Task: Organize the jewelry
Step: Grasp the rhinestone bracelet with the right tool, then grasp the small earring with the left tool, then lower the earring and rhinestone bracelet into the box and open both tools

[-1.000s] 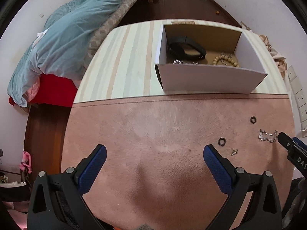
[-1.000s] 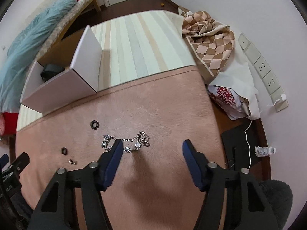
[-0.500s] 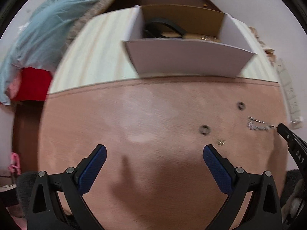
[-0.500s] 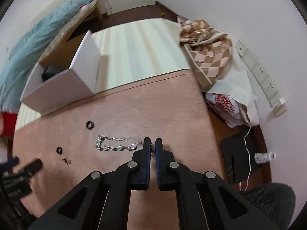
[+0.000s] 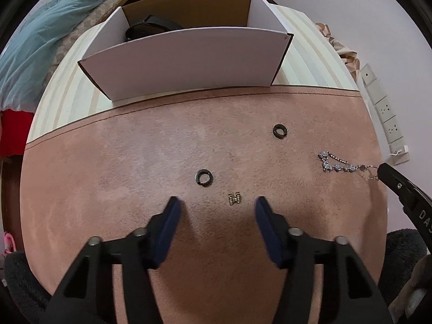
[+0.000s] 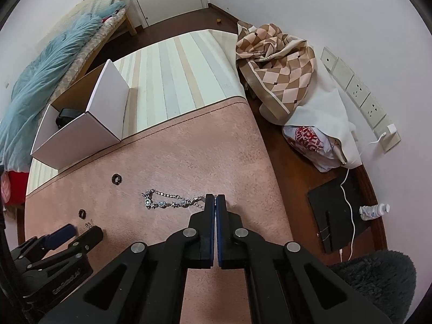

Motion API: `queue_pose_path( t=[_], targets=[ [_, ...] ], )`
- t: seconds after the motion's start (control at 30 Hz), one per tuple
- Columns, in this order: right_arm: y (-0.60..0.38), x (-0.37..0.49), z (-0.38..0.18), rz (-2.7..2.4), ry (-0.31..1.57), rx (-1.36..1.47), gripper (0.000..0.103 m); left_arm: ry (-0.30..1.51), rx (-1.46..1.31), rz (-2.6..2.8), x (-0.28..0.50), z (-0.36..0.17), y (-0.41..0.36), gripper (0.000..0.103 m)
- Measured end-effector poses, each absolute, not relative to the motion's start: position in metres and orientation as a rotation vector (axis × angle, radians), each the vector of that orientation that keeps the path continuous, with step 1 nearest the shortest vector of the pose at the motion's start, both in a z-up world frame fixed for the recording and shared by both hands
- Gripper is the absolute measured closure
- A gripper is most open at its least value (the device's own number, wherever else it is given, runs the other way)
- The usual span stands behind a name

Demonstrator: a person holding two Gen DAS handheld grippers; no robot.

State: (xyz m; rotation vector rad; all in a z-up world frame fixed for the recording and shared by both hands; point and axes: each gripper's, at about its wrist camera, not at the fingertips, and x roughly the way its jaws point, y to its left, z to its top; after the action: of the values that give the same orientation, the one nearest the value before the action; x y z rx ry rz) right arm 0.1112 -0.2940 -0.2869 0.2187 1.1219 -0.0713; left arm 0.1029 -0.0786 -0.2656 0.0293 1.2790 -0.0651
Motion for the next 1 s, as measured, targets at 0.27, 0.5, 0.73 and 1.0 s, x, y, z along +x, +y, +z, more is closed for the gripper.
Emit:
queue_pose_path(
  t=[0.27,0.5,0.73,1.0],
  targets=[
    [-0.292,0.112,-0.284,-0.067,1.12,0.226,0.102,1.25,0.039,-0.096,0.114,-0.264,-0.085,0.097],
    [-0.29,0.113,-0.263,-0.041,1.081,0.247,0.102,1.236,-0.011,-0.132,0.105,-0.25,-0.075,0.097],
    [-0.274,0.114,-0.227,0.062,1.041,0.29,0.103,1.195,-0.078,-0.116,0.103,-0.218,-0.032,0.097],
    [-0.25,0.125,-0.173,0.172,0.962,0.291,0.103,1.12,-0.138,-0.108,0.11,-0.168,0.006,0.097]
  ],
)
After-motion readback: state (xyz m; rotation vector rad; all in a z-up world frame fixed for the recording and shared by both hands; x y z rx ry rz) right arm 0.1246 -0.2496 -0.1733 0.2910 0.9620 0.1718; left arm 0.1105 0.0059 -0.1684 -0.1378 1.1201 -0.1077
